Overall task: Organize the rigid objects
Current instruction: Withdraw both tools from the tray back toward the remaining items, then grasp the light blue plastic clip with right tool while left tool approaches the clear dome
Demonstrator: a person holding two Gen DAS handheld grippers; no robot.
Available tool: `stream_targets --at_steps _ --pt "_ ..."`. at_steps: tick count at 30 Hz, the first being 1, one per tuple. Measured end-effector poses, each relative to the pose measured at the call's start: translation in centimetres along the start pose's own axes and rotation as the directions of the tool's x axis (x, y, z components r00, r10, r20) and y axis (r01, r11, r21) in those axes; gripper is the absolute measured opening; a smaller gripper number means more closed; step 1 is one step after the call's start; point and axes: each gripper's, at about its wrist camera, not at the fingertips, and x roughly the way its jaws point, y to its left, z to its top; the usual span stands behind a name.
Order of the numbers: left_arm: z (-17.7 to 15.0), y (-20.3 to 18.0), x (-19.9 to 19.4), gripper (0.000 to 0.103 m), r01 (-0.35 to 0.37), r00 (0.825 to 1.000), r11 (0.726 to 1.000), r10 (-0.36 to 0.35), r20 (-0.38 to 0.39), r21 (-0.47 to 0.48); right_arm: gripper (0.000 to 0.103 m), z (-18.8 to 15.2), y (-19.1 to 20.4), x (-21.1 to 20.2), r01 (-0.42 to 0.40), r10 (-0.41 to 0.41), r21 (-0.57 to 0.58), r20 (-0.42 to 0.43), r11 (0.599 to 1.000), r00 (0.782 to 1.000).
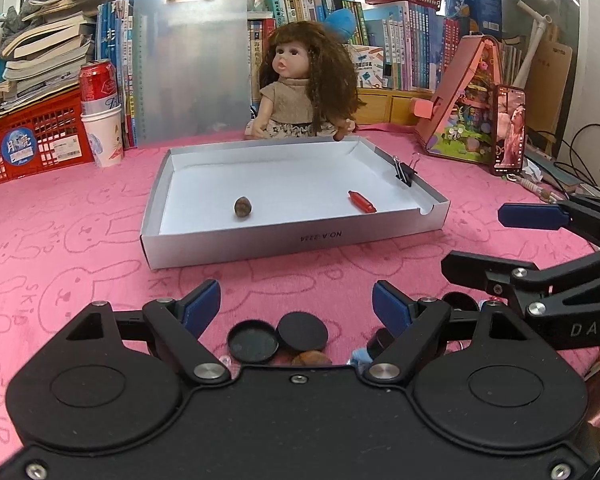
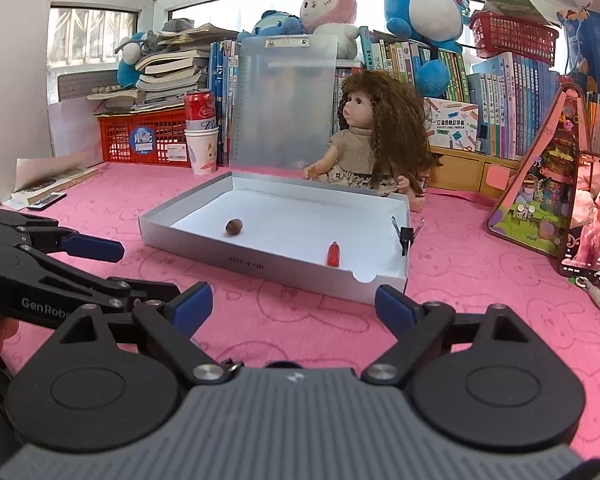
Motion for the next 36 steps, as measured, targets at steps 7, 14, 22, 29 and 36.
stream_targets --at_steps 7,14,22,29,36 --pt "-1.4 0.0 -0.7 0.082 -0.008 1.0 1.0 0.008 0.0 -0.01 0.094 -1.3 0.6 -1.1 0.006 -0.006 -0.018 0.009 1.0 1.0" --pt "-2.8 0.1 -1.5 0.082 -0.023 1.0 1.0 0.023 -0.004 -0.009 0.094 -2.5 0.7 -1.7 0.015 -0.015 -0.011 0.005 1.0 1.0" --pt "-3.9 1.0 -2.3 0.082 -0.053 0.999 0.998 0.053 -0.005 -0.036 0.094 -3.8 0.4 -1.7 0.046 -0.046 -0.018 -0.03 0.999 0.998" --pt "-4.6 2.3 -2.3 0.074 -0.08 0.997 0.993 0.078 -0.026 -0.087 0.086 -4.4 0.2 -1.8 0.031 -0.03 0.001 -0.055 1.0 0.998" --pt "-4.9 2.6 -2.3 0.057 -0.086 0.996 0.99 0.083 -0.03 -0.113 0.052 -4.7 0.6 -1.9 0.042 -0.043 -0.011 -0.064 0.999 0.997"
